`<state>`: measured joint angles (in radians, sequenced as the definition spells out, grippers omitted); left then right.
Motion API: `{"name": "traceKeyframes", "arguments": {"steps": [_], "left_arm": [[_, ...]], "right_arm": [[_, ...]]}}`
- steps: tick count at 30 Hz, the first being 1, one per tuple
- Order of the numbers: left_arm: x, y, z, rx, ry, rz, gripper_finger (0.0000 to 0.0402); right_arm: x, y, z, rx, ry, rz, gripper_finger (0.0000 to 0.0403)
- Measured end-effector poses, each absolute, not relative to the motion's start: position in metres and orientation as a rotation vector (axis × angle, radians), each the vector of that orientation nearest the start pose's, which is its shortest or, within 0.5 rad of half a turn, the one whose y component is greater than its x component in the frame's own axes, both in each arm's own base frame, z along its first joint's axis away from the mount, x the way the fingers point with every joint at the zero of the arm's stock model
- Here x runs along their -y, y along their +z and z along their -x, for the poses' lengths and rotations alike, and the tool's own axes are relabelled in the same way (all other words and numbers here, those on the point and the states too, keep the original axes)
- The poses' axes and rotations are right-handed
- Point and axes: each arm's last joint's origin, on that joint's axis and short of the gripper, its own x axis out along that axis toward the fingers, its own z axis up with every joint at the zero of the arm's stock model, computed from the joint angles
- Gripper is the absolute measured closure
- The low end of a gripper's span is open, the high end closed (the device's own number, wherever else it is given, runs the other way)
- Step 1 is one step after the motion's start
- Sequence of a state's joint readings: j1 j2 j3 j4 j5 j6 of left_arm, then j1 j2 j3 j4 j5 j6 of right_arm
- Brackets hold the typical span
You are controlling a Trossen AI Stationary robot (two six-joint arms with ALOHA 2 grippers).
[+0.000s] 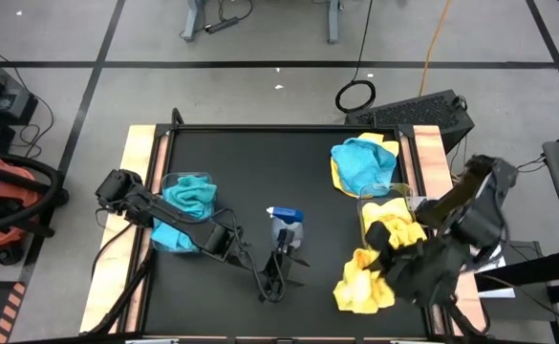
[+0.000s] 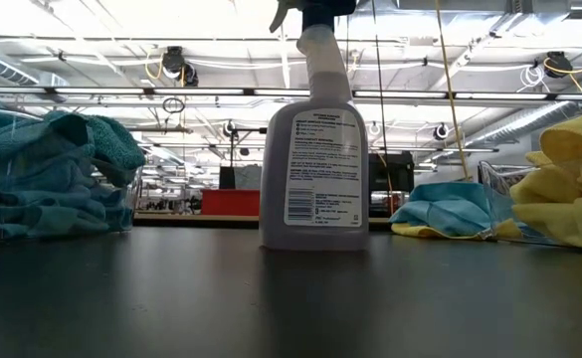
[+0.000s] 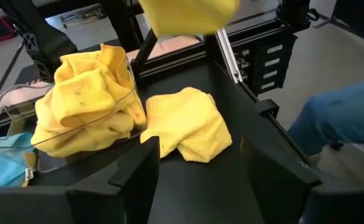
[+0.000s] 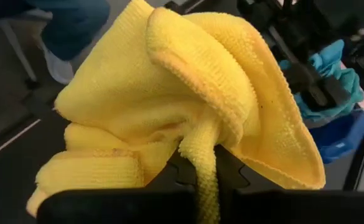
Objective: Sort microfiber towel by color & place in baskets
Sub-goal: Put the yellow microfiber cloth into the right transparent bin
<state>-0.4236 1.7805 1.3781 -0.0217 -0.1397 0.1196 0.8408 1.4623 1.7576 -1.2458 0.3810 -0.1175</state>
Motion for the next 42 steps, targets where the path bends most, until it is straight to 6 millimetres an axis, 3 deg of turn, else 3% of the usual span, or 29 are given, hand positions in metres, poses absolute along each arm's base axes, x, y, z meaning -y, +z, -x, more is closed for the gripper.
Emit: {"name": "traceKeyframes", "arguments": {"steps": [10,16,25,33,38,42], "left_arm": [[0.168,0.268,-0.381,-0.433,-0.314,-0.244,0.0171],[0.169,0.257,-0.386,-0.456,-0.312,-0.25,0.0171],[0.168,0.259,-0.388,-0.433,-0.308,-0.242,0.0171],[0.168,0.259,-0.388,-0.43,-0.308,-0.242,0.0171],[0.168,0.262,-0.389,-0.405,-0.305,-0.235,0.0171],[0.165,0.262,-0.391,-0.402,-0.296,-0.226,0.0171]], "right_arm": [[-0.137,0.451,-0.144,-0.703,0.506,0.547,0.0399],[-0.115,0.453,-0.123,-0.679,0.5,0.503,0.0399],[-0.087,0.41,-0.095,-0.66,0.499,0.402,0.0399],[-0.062,0.352,-0.071,-0.764,0.405,0.213,0.0399],[-0.057,0.32,-0.064,-0.83,0.414,0.171,0.0399],[-0.048,0.303,-0.058,-0.905,0.292,0.171,0.0399]]}}
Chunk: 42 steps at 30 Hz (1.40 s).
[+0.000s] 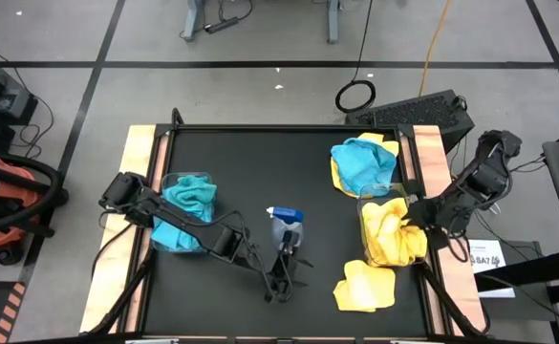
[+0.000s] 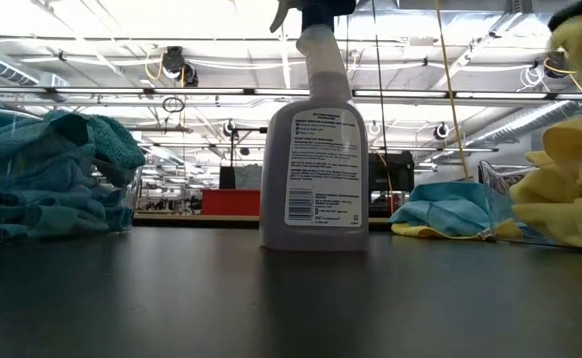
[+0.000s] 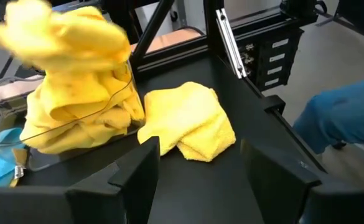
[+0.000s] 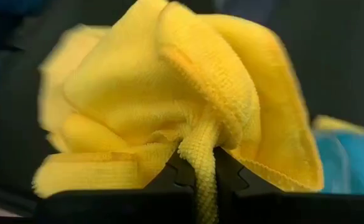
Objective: Sort microfiber towel by color & place in baskets
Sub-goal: Put the yellow microfiber cloth into the right transparent bin
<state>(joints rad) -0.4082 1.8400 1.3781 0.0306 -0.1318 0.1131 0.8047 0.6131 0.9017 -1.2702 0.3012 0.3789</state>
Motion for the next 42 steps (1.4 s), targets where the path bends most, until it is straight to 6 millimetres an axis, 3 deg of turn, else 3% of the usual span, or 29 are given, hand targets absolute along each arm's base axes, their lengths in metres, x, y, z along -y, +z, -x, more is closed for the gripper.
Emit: {"name": "traceKeyframes", "arguments": {"steps": [4,24,28,32,36,42], "left_arm": [[0.161,0.262,-0.392,-0.401,-0.284,-0.222,0.0171],[0.159,0.264,-0.394,-0.382,-0.274,-0.215,0.0171],[0.159,0.264,-0.394,-0.382,-0.274,-0.215,0.0171],[0.159,0.264,-0.394,-0.382,-0.274,-0.215,0.0171],[0.159,0.264,-0.394,-0.381,-0.274,-0.215,0.0171],[0.159,0.267,-0.395,-0.355,-0.274,-0.212,0.0171]], "right_arm": [[-0.043,0.295,-0.054,-0.944,0.227,0.175,0.0399],[-0.023,0.29,-0.044,-0.944,-0.074,0.255,0.0399],[-0.026,0.284,-0.043,-1.003,-0.027,0.207,0.0399],[-0.03,0.271,-0.047,-1.027,0.021,0.264,0.0399],[-0.03,0.258,-0.048,-1.05,-0.029,0.292,0.0399],[-0.03,0.257,-0.048,-1.04,-0.102,0.182,0.0399]]}}
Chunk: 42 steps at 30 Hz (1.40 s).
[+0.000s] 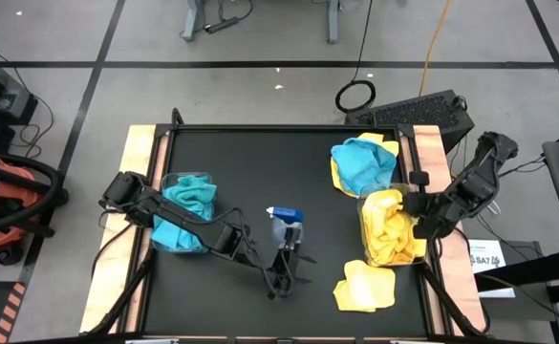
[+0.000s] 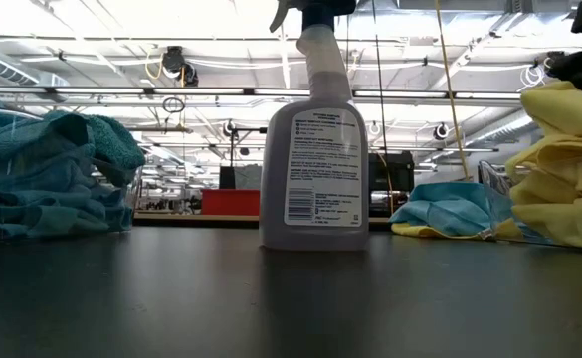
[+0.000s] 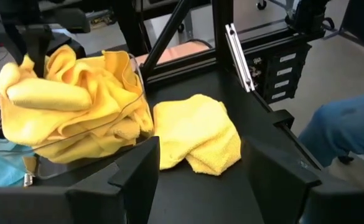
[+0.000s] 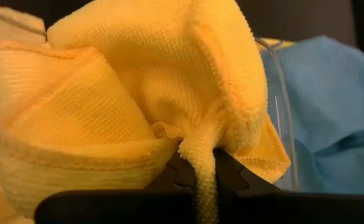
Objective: Sort microfiber towel by color & place in baskets
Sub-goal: Put the yellow microfiber cloth into the right transparent bin
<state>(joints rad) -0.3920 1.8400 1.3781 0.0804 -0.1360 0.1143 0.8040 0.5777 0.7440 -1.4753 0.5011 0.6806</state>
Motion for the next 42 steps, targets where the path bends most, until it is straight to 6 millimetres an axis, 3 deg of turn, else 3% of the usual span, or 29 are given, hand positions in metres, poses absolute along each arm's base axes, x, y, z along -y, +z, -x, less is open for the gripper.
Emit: {"name": "traceKeyframes", "arguments": {"steps": [19,27,34,42], "left_arm": [[0.159,0.268,-0.396,-0.338,-0.273,-0.213,0.0171],[0.155,0.268,-0.397,-0.339,-0.264,-0.213,0.0171],[0.15,0.27,-0.4,-0.32,-0.25,-0.203,0.0171],[0.147,0.273,-0.402,-0.285,-0.242,-0.212,0.0171]], "right_arm": [[-0.033,0.252,-0.052,-0.999,-0.17,0.064,0.0388],[-0.034,0.253,-0.053,-1.0,-0.167,0.056,0.0321],[-0.034,0.254,-0.052,-0.998,-0.168,0.053,0.0237],[-0.031,0.289,-0.05,-0.915,-0.123,-0.041,0.0175]]}}
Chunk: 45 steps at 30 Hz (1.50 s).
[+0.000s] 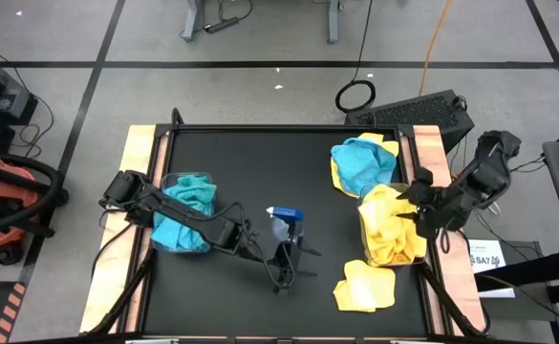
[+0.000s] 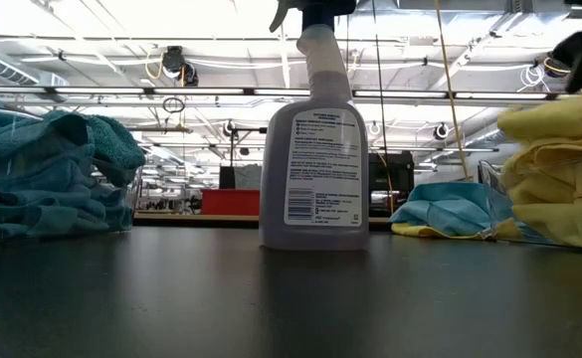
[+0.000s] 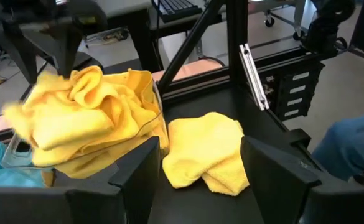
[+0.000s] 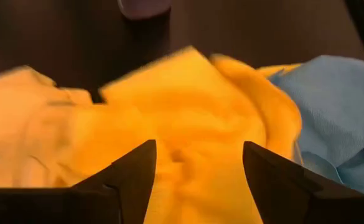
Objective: Sort microfiber towel by color & place in baskets
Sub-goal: Put the yellow microfiber cloth into the right transparent bin
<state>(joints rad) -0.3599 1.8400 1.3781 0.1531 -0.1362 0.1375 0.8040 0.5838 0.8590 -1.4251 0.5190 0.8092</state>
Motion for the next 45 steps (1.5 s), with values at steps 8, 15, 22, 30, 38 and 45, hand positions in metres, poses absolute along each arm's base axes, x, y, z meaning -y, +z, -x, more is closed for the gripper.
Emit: {"name": "traceKeyframes", "arguments": {"steps": [8,15,22,30,38,45], "left_arm": [[0.146,0.275,-0.403,-0.267,-0.24,-0.212,0.0171],[0.147,0.27,-0.406,-0.264,-0.243,-0.234,0.0171],[0.15,0.245,-0.417,-0.297,-0.241,-0.242,0.0171],[0.152,0.231,-0.422,-0.318,-0.252,-0.245,0.0171],[0.152,0.231,-0.422,-0.319,-0.264,-0.243,0.0171],[0.155,0.23,-0.42,-0.33,-0.272,-0.245,0.0171]], "right_arm": [[-0.027,0.315,-0.046,-0.832,-0.113,-0.128,0.0175],[-0.038,0.312,-0.058,-0.811,-0.14,-0.205,0.0205],[-0.06,0.304,-0.079,-0.89,-0.223,-0.221,0.0242],[-0.101,0.3,-0.109,-0.93,0.036,-0.205,0.027],[-0.139,0.295,-0.137,-0.831,0.243,-0.061,0.0265],[-0.166,0.263,-0.155,-0.965,0.242,0.031,0.0201]]}}
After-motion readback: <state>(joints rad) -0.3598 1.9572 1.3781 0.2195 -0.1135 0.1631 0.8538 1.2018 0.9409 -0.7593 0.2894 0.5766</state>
